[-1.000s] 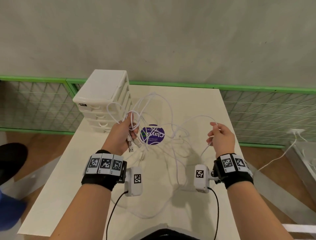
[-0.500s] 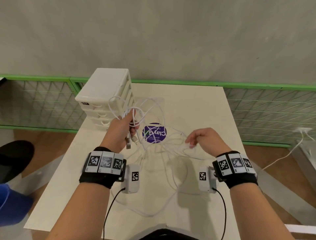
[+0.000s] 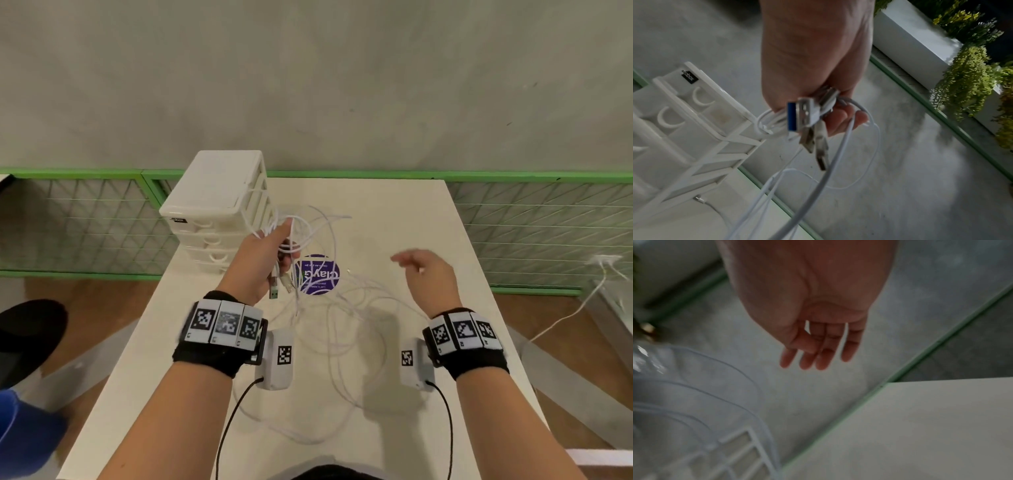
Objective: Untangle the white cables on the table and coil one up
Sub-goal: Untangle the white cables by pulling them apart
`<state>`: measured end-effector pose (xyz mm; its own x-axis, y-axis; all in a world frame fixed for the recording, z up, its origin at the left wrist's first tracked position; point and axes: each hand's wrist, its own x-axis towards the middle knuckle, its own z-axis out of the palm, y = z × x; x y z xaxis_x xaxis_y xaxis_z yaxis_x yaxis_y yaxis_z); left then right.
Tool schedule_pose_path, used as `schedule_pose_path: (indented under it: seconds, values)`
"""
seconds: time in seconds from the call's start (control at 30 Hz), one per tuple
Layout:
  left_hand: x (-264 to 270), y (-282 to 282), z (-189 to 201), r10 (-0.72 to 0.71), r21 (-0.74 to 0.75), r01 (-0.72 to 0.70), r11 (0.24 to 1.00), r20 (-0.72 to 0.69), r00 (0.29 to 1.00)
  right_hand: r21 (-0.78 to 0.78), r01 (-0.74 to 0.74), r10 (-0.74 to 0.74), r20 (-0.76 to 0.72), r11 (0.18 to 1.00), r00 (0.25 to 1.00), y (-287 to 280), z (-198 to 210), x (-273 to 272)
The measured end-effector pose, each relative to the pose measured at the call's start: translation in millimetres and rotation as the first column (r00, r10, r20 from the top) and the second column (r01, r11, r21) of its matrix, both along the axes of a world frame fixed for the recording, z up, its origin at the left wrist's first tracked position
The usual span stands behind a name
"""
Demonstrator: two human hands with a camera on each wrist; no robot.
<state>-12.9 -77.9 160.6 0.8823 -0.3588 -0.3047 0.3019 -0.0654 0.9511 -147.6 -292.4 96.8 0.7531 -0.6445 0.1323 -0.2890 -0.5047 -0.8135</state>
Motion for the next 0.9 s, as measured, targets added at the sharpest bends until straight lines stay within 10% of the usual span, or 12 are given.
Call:
schedule_pose_path:
  seconds: [0.17, 0.5, 0.7, 0.9]
  values:
    - [-1.8, -2.6, -0.6, -0.134, 0.071, 0.132, 0.989, 0.026, 0.991, -0.275, -0.165, 0.277, 0.440, 0.947, 0.855, 43.2, 71.5, 20.1]
    - [-7.8, -2.2, 7.3, -0.357, 0.267, 0.305, 0.914, 0.171, 0.919, -0.321, -0.433, 0.463, 0.022, 0.842, 0.886, 49.7, 58.5, 58.4]
    - [2.3, 22.3, 0.2, -0.536, 0.317, 0.475, 0.821, 0.143, 0.832, -0.149, 0.053, -0.022, 0.205, 0.987, 0.979, 2.0, 63.5, 39.2]
    - [10.5, 39.1, -5.8, -0.527, 0.271, 0.473, 0.838, 0.185, 0.829, -0.037, 0.477, -0.475, 0.053, 0.878, 0.879, -57.2, 35.6, 1.8]
